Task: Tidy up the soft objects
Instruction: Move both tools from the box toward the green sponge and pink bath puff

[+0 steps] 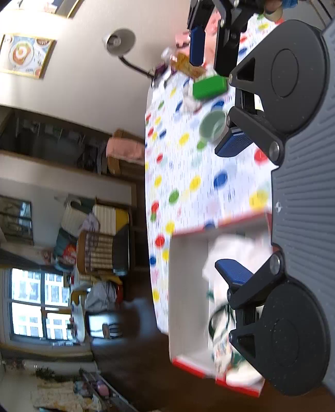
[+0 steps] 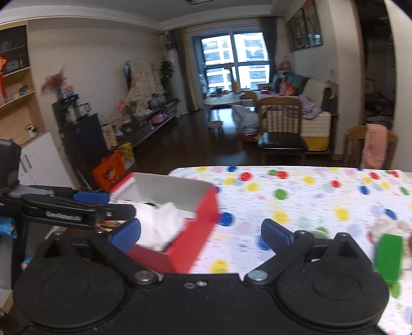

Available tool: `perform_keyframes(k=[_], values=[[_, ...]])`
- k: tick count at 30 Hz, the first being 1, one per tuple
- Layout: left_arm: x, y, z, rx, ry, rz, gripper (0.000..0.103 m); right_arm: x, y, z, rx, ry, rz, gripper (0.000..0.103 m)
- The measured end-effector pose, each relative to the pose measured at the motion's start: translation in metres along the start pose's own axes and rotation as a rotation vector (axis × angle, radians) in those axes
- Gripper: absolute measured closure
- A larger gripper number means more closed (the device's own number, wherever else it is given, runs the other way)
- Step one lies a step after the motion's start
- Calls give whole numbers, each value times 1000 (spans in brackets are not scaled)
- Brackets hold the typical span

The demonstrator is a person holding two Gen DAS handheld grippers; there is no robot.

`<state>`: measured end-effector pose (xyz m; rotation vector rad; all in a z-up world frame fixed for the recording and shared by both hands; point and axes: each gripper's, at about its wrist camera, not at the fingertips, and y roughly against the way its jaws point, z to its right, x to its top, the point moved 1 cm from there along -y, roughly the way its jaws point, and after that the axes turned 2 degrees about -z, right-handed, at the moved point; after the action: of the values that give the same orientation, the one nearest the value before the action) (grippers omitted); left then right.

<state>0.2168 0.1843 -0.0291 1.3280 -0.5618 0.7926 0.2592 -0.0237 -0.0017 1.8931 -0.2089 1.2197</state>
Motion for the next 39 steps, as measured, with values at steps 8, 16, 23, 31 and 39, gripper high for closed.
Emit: perform_keyframes(k=[8, 16, 23, 31, 39], values=[[0, -24, 97, -79, -27, 4, 10, -20, 44, 84, -89, -86, 15, 3], [-2, -57, 193, -123, -73, 17, 2, -49, 85, 161, -191, -168, 50, 0], [-4, -96, 266, -163, -128, 4, 1, -76, 113, 227, -307, -223, 59, 0], [-11, -148, 334, -144, -186, -12, 1, -100, 126, 290, -424, -277, 38, 0], [-16, -209, 377, -132, -214, -44, 1, -116, 110, 352, -515, -372, 15, 0]])
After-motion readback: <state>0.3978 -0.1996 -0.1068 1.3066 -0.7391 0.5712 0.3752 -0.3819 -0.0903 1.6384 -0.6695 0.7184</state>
